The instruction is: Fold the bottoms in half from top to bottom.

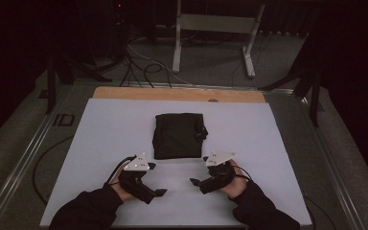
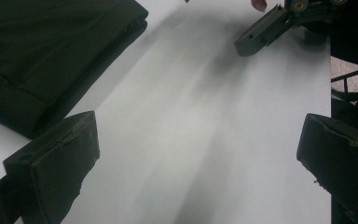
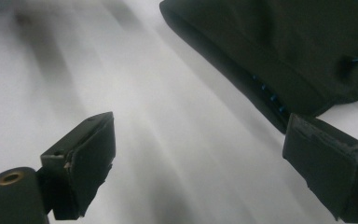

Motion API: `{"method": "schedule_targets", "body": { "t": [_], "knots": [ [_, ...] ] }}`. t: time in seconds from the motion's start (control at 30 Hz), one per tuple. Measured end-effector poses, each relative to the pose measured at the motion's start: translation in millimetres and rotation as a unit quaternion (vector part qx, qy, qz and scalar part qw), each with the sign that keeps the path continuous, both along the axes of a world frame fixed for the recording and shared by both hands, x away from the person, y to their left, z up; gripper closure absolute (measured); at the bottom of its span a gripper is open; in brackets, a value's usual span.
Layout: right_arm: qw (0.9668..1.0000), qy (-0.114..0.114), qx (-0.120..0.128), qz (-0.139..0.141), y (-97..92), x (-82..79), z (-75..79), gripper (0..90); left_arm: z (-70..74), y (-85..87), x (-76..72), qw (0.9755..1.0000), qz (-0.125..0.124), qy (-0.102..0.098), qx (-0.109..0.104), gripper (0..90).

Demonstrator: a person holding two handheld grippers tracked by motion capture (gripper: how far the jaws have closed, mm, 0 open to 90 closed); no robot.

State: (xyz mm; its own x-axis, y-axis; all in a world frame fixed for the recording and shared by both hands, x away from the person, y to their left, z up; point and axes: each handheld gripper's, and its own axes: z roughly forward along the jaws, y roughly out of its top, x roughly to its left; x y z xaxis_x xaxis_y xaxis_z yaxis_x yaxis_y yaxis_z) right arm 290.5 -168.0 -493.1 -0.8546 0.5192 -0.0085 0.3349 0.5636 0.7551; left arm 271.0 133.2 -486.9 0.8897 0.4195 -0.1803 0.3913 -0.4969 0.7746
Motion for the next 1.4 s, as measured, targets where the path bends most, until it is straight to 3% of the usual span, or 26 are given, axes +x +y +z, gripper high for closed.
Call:
{"method": "schedule_targets", "body": {
  "t": [0.6, 1.0, 1.4],
  "knots": [
    [0.9998, -0.014, 0.004, -0.013, -32.5, -18.2, 5.4, 9.5, -3.2, 48.0, -15.4, 0.9989, 0.046, 0.001, 0.004, 0.0],
    [0.9984, -0.023, 0.003, -0.051, -67.2, -32.0, 7.3, 9.5, -4.2, 73.7, -23.4, 0.9975, 0.071, 0.002, 0.005, 0.0],
    [0.9947, -0.026, 0.002, -0.1, -108.3, -44.0, 5.1, 9.5, -5.7, 93.5, -28.2, 0.9959, 0.091, 0.001, 0.0, 0.0]
  ]
}}
